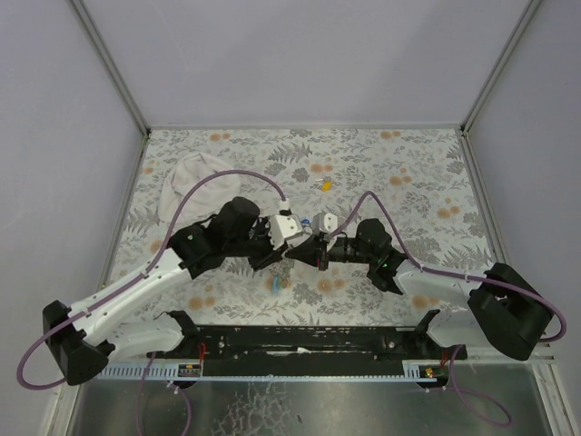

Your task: Put the keys on the keyring

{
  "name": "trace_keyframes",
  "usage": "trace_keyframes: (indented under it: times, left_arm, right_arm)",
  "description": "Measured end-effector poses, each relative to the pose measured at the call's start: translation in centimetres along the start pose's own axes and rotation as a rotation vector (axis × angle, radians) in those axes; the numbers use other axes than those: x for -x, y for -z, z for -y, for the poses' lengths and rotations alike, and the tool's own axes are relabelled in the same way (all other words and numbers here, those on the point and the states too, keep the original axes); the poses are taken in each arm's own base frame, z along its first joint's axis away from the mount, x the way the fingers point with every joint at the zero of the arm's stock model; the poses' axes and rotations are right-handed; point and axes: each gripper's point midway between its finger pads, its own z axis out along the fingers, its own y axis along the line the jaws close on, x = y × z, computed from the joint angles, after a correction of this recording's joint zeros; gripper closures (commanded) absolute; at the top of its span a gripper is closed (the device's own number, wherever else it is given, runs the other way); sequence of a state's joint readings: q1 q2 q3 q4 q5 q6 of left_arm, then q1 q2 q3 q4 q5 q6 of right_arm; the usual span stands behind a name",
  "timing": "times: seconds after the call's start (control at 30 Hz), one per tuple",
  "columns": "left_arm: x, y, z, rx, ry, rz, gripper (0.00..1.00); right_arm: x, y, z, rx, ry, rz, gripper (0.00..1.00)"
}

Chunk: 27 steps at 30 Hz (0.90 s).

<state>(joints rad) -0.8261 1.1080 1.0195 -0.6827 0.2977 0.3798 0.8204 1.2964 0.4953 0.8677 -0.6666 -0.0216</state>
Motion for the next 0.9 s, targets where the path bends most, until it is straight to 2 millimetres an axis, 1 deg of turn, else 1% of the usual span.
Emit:
trace_keyframes:
  times: [0.07, 0.23, 0.33, 0.37, 0.53, 0.63, 0.7, 0.73, 0.8, 0.9]
  left_arm:
    - [0.0, 0.1, -0.1, 0.034, 0.026, 0.051, 0.66]
    - [0.1, 0.4, -0.3, 0.131, 0.146, 0.259, 0.64]
    - [0.0, 0.2, -0.6, 0.178, 0.249, 0.415, 0.63]
    - [0.1, 0.1, -0.7, 0.191, 0.283, 0.492, 0.62]
    - [-1.1, -0.2, -1.1, 0.227, 0.384, 0.738, 0.60]
    - [-2.0, -0.2, -1.0, 0.231, 0.395, 0.847, 0.60]
    - [-2.2, 0.1, -0.9, 0.227, 0.385, 0.898, 0.60]
    - [-1.9, 0.3, -0.7, 0.216, 0.374, 0.920, 0.62]
    - [-0.6, 1.5, -0.6, 0.198, 0.343, 0.986, 0.63]
    - [1.0, 3.2, -0.6, 0.177, 0.288, 1.078, 0.63]
  right_arm:
    - [0.1, 0.2, 0.3, -0.012, -0.012, 0.010, 1.00]
    - [0.4, 1.1, 1.0, -0.046, -0.038, 0.062, 1.00]
    - [0.7, 1.2, 1.2, -0.054, -0.047, 0.091, 1.00]
    - [0.7, 1.2, 1.3, -0.055, -0.050, 0.099, 1.00]
    - [1.4, 0.9, 1.5, -0.051, -0.060, 0.141, 1.00]
    - [1.5, 0.8, 1.5, -0.046, -0.069, 0.155, 1.00]
    - [1.5, 0.7, 1.5, -0.045, -0.077, 0.157, 1.00]
    - [1.5, 0.7, 1.4, -0.043, -0.077, 0.159, 1.00]
    - [1.5, 0.7, 1.5, -0.042, -0.078, 0.160, 1.00]
    - [1.4, 0.7, 1.2, -0.028, -0.074, 0.157, 1.00]
